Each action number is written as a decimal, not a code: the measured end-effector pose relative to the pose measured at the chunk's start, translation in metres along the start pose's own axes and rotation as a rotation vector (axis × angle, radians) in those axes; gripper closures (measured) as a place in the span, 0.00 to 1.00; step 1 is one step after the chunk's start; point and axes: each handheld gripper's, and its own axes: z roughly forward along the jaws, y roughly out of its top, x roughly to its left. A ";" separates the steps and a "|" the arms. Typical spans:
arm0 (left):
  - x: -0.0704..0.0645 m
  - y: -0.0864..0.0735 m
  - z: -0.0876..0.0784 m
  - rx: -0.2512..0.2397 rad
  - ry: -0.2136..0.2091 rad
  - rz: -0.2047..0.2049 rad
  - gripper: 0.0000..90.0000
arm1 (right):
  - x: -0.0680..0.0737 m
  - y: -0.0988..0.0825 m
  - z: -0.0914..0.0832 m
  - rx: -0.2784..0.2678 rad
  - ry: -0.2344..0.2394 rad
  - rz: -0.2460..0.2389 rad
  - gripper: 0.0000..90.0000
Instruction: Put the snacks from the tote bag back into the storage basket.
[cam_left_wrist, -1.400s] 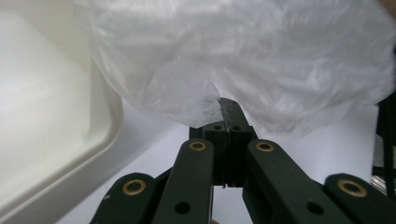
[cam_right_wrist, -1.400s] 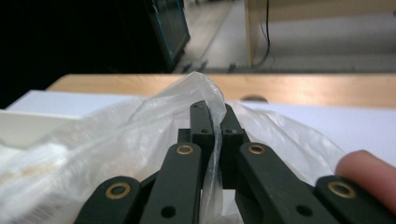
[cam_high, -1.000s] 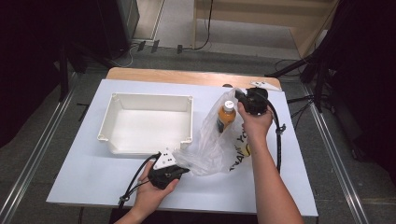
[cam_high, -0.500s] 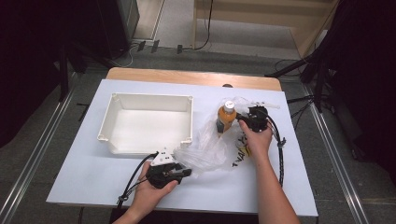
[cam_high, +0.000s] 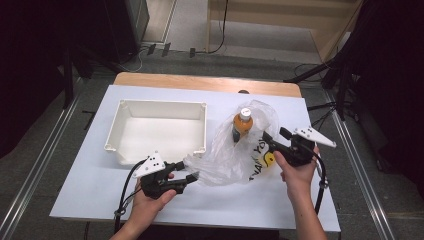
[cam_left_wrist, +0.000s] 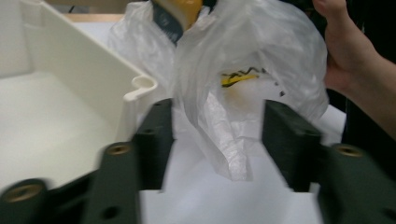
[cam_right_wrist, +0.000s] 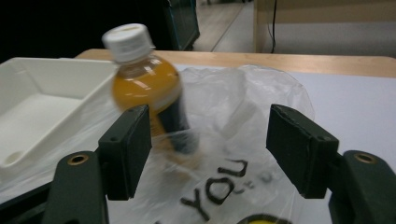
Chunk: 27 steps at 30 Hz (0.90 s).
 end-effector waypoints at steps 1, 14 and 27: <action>-0.001 0.001 0.001 0.010 -0.005 0.002 0.75 | 0.005 -0.003 -0.007 -0.013 0.018 0.002 0.38; 0.014 -0.020 0.027 0.188 0.064 -0.063 1.00 | 0.080 -0.068 0.010 0.172 0.119 -0.082 0.42; 0.027 -0.028 0.023 0.205 0.071 -0.070 0.83 | 0.065 -0.090 0.041 0.371 0.024 -0.132 1.00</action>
